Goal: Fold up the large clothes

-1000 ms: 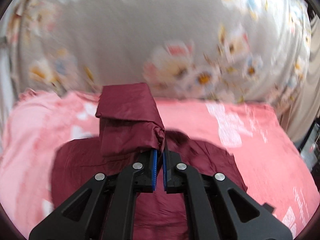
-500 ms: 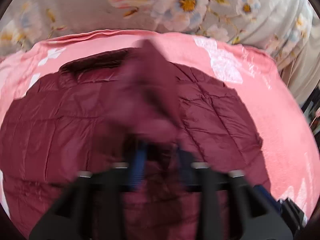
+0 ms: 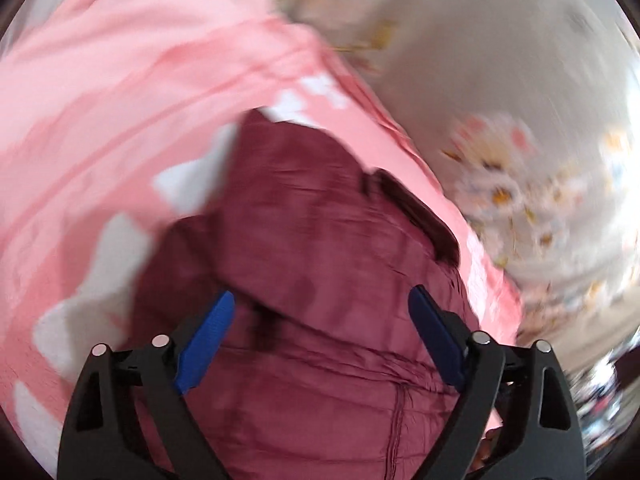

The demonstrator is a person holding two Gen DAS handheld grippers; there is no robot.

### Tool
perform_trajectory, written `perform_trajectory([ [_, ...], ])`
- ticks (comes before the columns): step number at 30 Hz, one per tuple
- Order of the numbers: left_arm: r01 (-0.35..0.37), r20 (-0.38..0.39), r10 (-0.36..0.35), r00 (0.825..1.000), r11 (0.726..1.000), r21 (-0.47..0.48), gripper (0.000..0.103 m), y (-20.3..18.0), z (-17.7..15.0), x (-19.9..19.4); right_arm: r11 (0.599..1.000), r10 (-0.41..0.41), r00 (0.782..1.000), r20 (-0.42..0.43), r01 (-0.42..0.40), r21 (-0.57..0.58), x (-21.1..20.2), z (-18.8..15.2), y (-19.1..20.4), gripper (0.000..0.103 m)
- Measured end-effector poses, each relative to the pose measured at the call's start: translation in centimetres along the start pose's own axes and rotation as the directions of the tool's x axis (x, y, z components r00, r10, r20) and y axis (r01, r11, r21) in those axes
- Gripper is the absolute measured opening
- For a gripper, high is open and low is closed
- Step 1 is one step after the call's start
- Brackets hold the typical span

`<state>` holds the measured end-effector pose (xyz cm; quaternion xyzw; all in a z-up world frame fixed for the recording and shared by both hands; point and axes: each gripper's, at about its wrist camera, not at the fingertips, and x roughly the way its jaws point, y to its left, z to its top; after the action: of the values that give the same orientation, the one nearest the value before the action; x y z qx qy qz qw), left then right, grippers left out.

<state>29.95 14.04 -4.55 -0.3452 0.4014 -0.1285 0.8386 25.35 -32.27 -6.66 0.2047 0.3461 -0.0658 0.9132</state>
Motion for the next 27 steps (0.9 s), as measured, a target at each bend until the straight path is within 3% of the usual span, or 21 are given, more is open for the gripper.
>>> perform_trajectory([
  [2, 0.033, -0.023, -0.035, 0.999, 0.995, -0.090, 0.082, 2.2, 0.6, 0.9, 0.999, 0.006, 0.999, -0.033, -0.004, 0.054, 1.2, 0.2, -0.9, 0.057],
  [6, 0.087, -0.037, -0.096, 0.995, 0.976, -0.199, 0.074, 4.5, 1.2, 3.0, 0.996, 0.029, 0.997, -0.072, -0.022, 0.087, 2.5, 0.0, -1.4, 0.025],
  [9, 0.103, -0.020, -0.112, 0.994, 0.962, -0.252, 0.070, 5.5, 2.2, 4.7, 0.998, 0.030, 0.996, -0.082, -0.024, 0.062, 2.8, 0.1, -0.8, 0.006],
  [12, 0.079, 0.005, -0.081, 0.997, 0.955, -0.285, 0.055, 6.5, 3.3, 5.6, 0.999, 0.036, 0.997, -0.063, -0.034, 0.036, 2.4, 0.5, -0.1, 0.003],
  [14, 0.033, 0.002, -0.034, 0.999, 0.958, -0.284, 0.022, 6.7, 4.1, 5.8, 0.999, 0.048, 0.998, -0.030, -0.048, 0.014, 1.7, 1.1, 0.4, 0.002],
  [17, 0.019, 0.045, -0.008, 0.999, 0.971, -0.238, 0.003, 6.0, 4.8, 4.3, 0.991, 0.132, 0.990, 0.045, -0.132, -0.004, -1.2, 2.5, 1.3, 0.002],
  [20, -0.006, 0.105, 0.024, 0.994, 0.985, -0.170, 0.002, 5.3, 4.3, 1.5, 0.985, 0.166, 0.978, 0.125, -0.159, -0.064, -4.6, 2.9, 2.1, 0.001],
  [24, -0.126, 0.106, 0.134, 0.985, 0.989, -0.080, 0.002, 5.3, 3.0, 1.6, 0.991, 0.048, 0.999, 0.006, -0.047, -0.126, -1.9, 0.1, 1.5, 0.001],
  [27, -0.167, 0.053, 0.172, 0.984, 0.981, -0.100, 0.002, 7.1, 2.2, 3.5, 0.991, -0.017, 0.997, -0.081, 0.005, -0.137, 1.2, -2.3, 0.7, 0.001],
])
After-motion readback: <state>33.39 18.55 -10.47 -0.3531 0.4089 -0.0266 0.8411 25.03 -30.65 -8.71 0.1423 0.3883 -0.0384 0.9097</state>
